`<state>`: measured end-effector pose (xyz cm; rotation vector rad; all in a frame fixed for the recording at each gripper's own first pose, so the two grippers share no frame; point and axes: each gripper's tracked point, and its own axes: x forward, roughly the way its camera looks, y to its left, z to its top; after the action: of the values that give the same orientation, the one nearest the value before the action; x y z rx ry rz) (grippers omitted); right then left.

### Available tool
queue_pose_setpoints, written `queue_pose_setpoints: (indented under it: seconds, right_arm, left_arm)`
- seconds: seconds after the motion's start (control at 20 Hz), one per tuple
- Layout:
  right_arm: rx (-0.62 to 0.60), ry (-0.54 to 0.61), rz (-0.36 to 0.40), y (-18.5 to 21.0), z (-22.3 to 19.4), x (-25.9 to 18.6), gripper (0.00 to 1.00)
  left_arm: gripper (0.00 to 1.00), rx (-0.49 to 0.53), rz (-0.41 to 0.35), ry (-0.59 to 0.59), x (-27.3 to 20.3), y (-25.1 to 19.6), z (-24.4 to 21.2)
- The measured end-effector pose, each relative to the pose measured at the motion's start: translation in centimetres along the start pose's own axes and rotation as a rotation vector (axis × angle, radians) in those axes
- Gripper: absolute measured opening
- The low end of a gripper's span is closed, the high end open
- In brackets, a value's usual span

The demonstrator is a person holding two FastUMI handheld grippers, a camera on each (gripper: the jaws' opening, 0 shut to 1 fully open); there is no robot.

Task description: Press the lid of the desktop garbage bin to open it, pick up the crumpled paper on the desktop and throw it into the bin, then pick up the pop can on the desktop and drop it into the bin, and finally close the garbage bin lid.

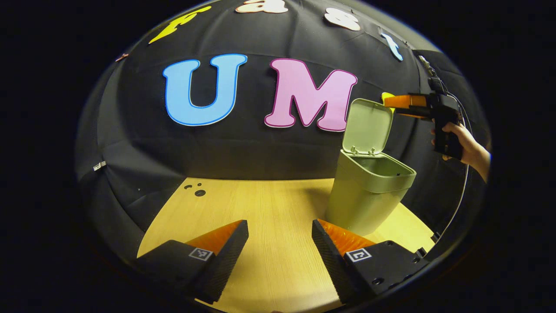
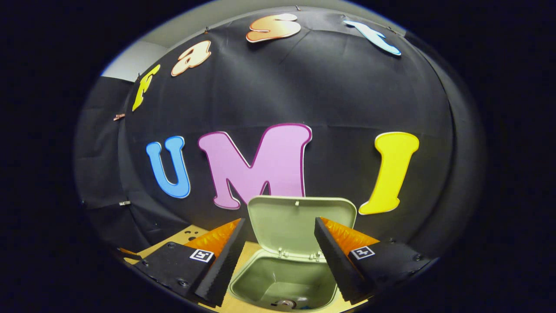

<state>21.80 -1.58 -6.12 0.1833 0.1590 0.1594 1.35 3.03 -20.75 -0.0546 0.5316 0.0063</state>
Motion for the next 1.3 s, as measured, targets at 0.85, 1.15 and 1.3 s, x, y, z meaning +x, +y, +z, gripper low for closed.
queue_pose_setpoints:
  seconds: [0.85, 1.15, 1.3]
  right_arm:
    - [-0.055, -0.186, -0.164, -4.3, 3.6, 7.9, 0.98]
    - [-0.085, -0.122, -0.151, -3.8, 2.2, 7.2, 0.98]
    - [-0.091, -0.094, -0.144, -3.4, 1.6, 5.8, 0.96]
  left_arm:
    - [0.95, -0.006, 0.049, 0.051, -0.8, 1.2, -2.1]
    - [0.95, -0.013, 0.046, 0.043, -1.1, 1.0, -1.9]
    - [0.95, -0.03, 0.013, 0.001, -1.7, 0.5, -1.1]
